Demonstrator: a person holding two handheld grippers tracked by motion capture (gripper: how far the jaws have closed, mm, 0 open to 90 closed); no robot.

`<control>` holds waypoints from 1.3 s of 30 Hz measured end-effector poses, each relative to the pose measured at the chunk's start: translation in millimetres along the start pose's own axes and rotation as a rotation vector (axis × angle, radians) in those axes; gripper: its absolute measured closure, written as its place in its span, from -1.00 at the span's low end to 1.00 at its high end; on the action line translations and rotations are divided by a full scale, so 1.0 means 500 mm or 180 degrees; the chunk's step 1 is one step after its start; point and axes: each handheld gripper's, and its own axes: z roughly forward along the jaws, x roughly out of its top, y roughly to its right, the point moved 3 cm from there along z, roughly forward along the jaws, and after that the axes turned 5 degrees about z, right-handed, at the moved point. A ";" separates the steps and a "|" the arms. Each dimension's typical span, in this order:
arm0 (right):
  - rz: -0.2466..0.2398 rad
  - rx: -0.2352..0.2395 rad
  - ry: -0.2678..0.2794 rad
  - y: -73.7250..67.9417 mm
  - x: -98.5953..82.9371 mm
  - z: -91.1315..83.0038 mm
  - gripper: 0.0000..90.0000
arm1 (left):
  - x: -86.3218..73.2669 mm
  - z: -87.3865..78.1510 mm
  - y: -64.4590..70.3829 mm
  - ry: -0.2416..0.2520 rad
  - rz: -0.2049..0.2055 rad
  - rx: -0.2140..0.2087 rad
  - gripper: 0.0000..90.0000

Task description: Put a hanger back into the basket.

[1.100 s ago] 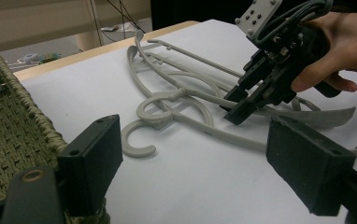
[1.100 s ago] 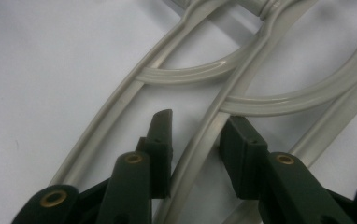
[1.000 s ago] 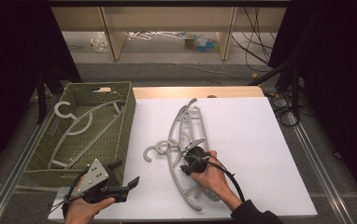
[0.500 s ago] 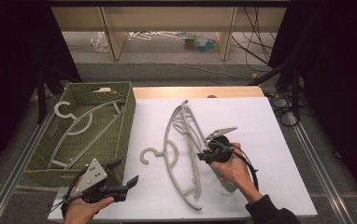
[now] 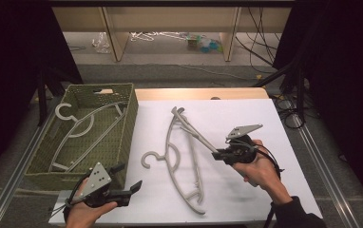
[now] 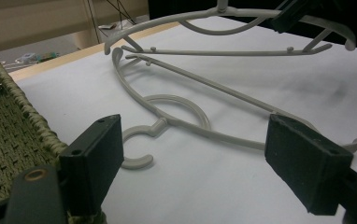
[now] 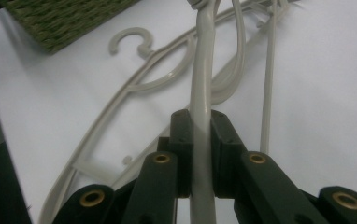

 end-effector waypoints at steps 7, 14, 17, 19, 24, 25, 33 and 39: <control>-0.0216 0.0316 0.0005 -0.029 -0.027 -0.036 0.82 | 0.030 0.022 0.013 0.0032 0.0357 -0.0030 -0.54; -0.0477 0.0560 -0.0185 -0.071 -0.054 -0.036 0.82 | 0.054 0.088 0.045 -0.0183 0.0704 -0.0251 -0.48; -0.0568 0.0620 -0.0222 -0.087 -0.059 -0.036 0.82 | 0.063 0.110 0.055 -0.0205 0.0833 -0.0327 -0.42; -0.0602 0.0654 -0.0248 -0.094 -0.062 -0.035 0.82 | 0.071 0.124 0.061 -0.0192 0.0881 -0.0390 -0.40; -0.0685 0.0732 -0.0299 -0.106 -0.068 -0.032 0.82 | 0.079 0.153 0.066 -0.0235 0.1067 -0.0562 -0.27; -0.0709 0.0745 -0.0296 -0.108 -0.069 -0.031 0.82 | 0.078 0.159 0.068 -0.0263 0.1120 -0.0610 -0.23; -0.0763 0.0819 -0.0368 -0.115 -0.075 -0.025 0.81 | 0.071 0.200 0.081 -0.0416 0.1335 -0.0942 -0.14; -0.0792 0.0883 -0.0378 -0.119 -0.078 -0.021 0.81 | 0.071 0.217 0.079 -0.0451 0.1439 -0.1153 0.02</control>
